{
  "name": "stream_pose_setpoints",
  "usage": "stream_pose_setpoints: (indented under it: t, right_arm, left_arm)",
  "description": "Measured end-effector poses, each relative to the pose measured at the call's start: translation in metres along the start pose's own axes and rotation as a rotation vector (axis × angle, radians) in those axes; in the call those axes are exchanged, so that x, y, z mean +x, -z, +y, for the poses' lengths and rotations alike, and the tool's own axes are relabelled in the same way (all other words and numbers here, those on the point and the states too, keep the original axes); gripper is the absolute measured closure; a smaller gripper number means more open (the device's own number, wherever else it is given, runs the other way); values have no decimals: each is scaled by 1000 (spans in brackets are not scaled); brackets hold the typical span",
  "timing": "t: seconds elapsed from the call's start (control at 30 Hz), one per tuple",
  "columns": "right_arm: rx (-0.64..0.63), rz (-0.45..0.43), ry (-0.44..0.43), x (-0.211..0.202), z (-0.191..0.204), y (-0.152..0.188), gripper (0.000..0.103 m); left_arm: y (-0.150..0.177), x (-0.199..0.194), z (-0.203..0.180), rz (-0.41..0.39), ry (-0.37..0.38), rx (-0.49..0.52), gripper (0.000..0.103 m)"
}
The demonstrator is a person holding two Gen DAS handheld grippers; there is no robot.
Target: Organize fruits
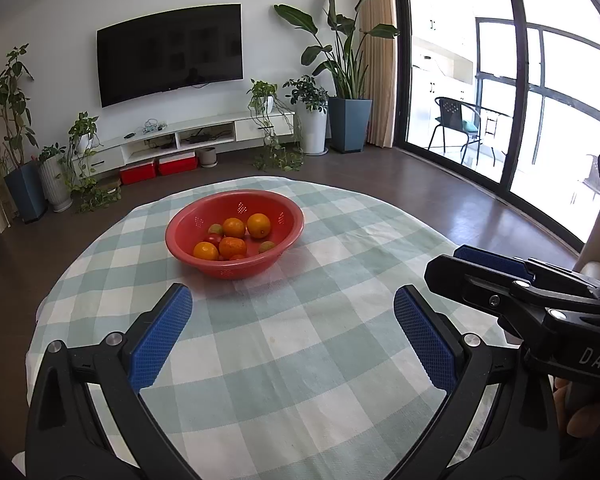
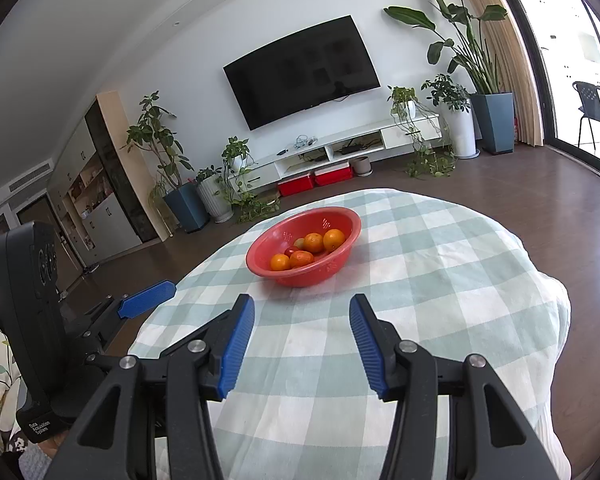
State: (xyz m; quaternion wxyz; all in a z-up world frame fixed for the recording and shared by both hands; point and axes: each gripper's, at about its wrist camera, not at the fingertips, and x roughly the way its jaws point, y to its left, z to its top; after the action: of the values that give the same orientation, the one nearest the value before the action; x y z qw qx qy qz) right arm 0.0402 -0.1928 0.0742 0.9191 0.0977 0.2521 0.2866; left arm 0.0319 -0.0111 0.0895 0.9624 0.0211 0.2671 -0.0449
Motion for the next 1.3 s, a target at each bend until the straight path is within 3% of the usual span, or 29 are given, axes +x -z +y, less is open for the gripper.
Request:
stream_pose_setpoints:
  t: [0.83,1.3]
  right_arm:
    - [1,-4,0,1,-2,2,45]
    - [4,-3,-6,-3,-5,9,42]
  left_arm:
    - [4,-12,-5,-14,44,8,1]
    - [11,-10,2,1,96,-45,1]
